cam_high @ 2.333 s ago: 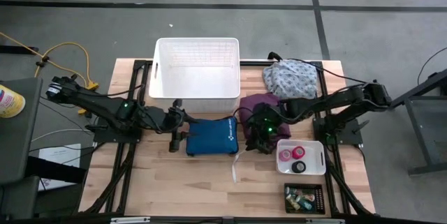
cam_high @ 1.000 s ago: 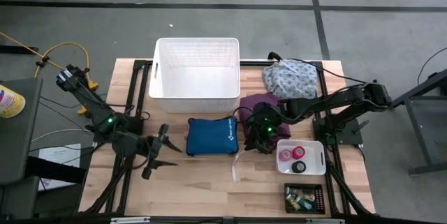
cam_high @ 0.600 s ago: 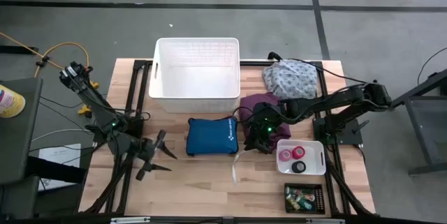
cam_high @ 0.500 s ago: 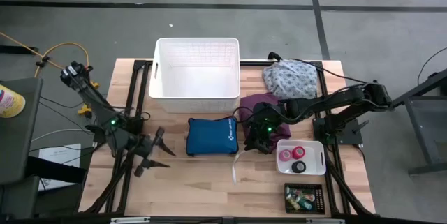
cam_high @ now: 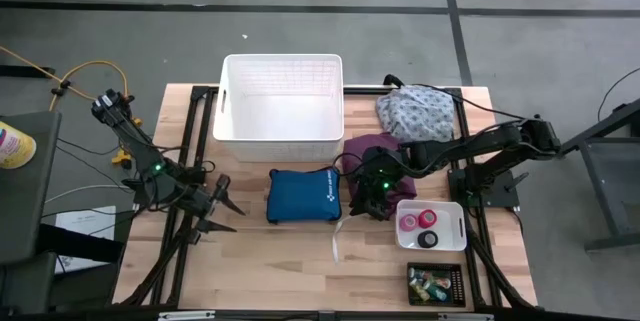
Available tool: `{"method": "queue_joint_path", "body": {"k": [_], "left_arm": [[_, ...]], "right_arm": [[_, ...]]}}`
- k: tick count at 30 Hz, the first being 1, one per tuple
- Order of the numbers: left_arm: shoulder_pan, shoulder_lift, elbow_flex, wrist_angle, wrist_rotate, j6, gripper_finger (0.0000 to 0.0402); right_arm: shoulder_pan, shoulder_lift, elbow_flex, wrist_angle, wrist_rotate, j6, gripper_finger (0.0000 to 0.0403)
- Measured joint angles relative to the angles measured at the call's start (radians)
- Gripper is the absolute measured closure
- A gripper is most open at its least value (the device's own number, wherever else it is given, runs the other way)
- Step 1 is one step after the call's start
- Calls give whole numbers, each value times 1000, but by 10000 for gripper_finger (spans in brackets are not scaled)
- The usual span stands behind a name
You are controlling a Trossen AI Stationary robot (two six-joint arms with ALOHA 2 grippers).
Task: Pick & Place Medicine items
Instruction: Put the violet patient gown into the white laundry bin
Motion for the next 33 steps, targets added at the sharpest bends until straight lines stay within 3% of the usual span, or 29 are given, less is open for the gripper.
{"method": "queue_joint_path", "body": {"k": [13,26,33], "left_arm": [[1,-73,-22,4,100,63,199],[2,-346,-99,4,101,80,199],[2,-435,-99,-16,100,95,199]], "right_arm": [[0,0,0,0,0,0,266],[0,0,0,2,0,0,266],[0,0,0,3,0,0,266]]}}
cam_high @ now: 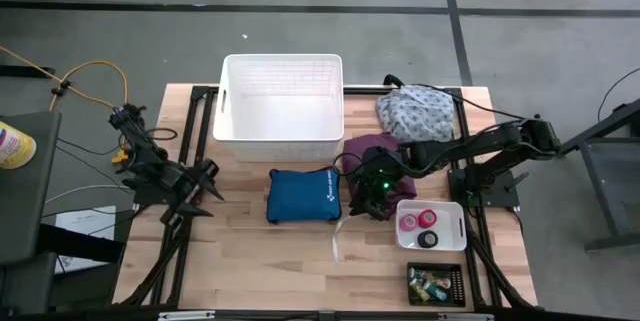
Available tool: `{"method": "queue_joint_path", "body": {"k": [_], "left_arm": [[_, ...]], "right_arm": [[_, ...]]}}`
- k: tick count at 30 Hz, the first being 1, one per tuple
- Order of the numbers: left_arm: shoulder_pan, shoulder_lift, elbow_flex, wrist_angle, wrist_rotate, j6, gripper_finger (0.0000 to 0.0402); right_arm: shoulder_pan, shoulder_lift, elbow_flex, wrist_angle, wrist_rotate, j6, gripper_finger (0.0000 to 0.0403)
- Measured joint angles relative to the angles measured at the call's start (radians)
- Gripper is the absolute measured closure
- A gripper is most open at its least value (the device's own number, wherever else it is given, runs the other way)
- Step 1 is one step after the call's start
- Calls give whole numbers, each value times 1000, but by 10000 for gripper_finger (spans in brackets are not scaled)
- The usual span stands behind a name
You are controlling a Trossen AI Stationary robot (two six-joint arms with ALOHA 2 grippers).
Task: Pick & Place Medicine items
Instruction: Put the violet patient gown into the white laundry bin
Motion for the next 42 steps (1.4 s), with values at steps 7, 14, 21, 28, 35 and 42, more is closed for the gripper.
{"method": "queue_joint_path", "body": {"k": [7,14,21,28,35,42], "left_arm": [[0,-66,-1,-44,0,0,199],[0,-65,-1,-41,19,-5,199],[0,-64,-30,-42,32,-38,199],[0,-64,-75,-5,77,-51,199],[0,-64,-145,106,112,-70,199],[0,-65,-195,220,112,-80,199]], "right_arm": [[0,0,0,0,0,0,266],[0,0,0,4,0,0,266],[0,0,0,4,0,0,266],[0,0,0,4,0,0,266],[0,0,0,4,0,0,266],[0,0,0,4,0,0,266]]}}
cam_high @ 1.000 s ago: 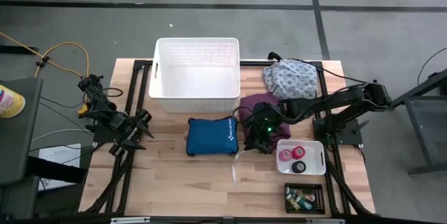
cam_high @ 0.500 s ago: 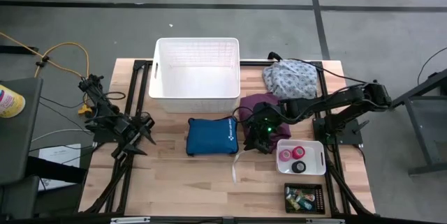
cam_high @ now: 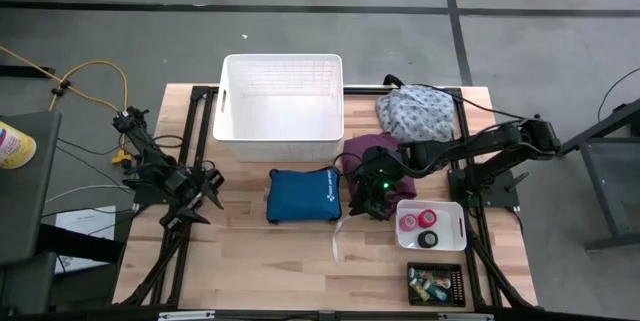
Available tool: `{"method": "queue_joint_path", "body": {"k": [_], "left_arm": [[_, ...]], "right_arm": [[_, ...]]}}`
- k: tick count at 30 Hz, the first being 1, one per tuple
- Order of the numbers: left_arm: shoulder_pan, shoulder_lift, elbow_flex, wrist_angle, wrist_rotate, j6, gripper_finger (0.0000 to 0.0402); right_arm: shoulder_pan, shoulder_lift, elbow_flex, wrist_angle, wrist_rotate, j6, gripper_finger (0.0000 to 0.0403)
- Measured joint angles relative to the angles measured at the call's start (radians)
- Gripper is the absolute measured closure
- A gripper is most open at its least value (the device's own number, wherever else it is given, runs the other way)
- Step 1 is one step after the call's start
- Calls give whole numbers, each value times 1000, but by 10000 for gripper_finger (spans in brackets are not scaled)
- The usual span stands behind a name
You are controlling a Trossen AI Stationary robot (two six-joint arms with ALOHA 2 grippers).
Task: Pick & Place Medicine items
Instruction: Put the violet patient gown into the white laundry bin
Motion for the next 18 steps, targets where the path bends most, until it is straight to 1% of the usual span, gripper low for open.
{"method": "queue_joint_path", "body": {"k": [7,14,18], "left_arm": [[0,0,-2,-14,16,-6,199],[0,0,-4,-68,62,-24,199],[0,0,-4,-103,65,-26,199]], "right_arm": [[0,0,0,1,0,0,266],[0,0,0,1,0,0,266],[0,0,0,1,0,0,266]]}}
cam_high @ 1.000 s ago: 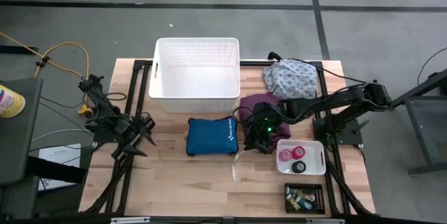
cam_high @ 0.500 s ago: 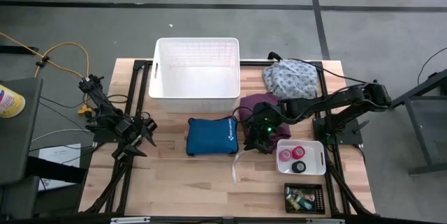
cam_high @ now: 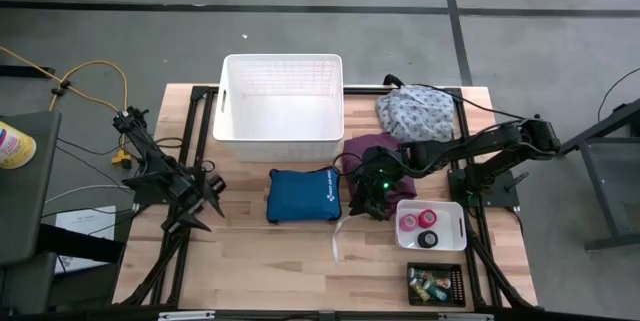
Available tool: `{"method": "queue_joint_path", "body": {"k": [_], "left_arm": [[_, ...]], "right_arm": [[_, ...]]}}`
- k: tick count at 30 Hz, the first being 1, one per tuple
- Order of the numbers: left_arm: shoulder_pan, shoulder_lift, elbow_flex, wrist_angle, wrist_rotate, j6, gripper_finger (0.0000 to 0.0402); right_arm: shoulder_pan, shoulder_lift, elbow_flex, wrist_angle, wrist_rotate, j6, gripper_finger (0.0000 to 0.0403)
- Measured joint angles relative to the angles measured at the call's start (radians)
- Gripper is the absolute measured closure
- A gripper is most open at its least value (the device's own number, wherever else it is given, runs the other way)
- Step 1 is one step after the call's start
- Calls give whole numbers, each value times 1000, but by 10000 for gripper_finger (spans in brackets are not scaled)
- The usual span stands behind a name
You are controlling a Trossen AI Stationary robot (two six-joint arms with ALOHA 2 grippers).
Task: Pick & Place Medicine items
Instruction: Put the violet patient gown into the white laundry bin
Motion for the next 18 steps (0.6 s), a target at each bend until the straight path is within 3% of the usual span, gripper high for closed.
{"method": "queue_joint_path", "body": {"k": [18], "left_arm": [[0,0,-1,-186,16,-84,199]], "right_arm": [[0,0,0,0,0,0,266]]}}
